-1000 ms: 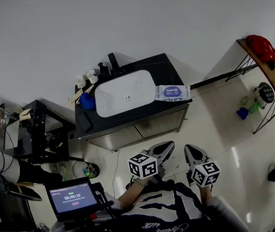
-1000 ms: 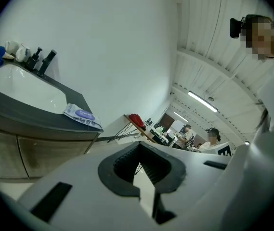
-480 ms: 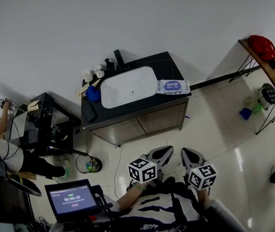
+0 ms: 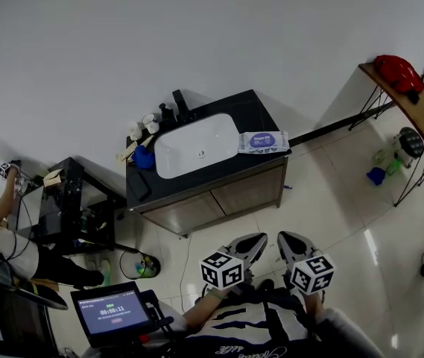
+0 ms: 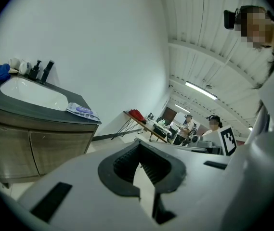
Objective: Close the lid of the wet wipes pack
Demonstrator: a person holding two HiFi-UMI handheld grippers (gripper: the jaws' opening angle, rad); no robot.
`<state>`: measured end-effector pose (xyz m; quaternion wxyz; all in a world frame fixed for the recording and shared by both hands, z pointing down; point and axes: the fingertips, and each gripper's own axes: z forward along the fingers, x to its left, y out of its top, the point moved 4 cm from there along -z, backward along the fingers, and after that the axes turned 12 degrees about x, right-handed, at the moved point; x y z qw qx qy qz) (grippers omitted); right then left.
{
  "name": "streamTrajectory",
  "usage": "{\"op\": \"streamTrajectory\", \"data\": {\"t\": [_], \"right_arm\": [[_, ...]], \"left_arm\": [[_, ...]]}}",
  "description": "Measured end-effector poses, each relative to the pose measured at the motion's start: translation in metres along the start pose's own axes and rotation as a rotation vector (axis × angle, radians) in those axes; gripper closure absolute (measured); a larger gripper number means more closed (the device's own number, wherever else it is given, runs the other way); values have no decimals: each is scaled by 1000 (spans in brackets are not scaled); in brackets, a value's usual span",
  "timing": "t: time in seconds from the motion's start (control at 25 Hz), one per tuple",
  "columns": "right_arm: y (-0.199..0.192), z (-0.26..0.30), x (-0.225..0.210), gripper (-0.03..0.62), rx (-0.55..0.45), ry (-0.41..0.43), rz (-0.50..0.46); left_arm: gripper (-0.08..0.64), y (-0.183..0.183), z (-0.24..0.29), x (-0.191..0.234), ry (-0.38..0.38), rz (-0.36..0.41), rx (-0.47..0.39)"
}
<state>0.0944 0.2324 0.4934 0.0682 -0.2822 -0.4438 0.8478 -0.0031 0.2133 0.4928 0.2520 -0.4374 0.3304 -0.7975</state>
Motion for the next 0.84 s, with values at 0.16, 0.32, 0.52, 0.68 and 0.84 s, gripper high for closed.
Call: {"op": "streamTrajectory", "data": {"t": [0.16,0.32,0.52,0.68,0.84], "right_arm": [[3,5,6,594,-7,1,-2],[-3,9,12,594,-12,5,-2],[-5,13,22,594,2,-5,-9],[-10,13,23,594,4,-7,-12],[-7,15,29,594,14,-15,-10]], "left_arm": [[559,4,-5,5,8,22,-5],[559,0,-10,10,10,23,-19],[558,-2,-18,15,6,18,-17],[560,-5,-20,17,7,13,-30],[560,-2,-26,20,6,6,-27]]}}
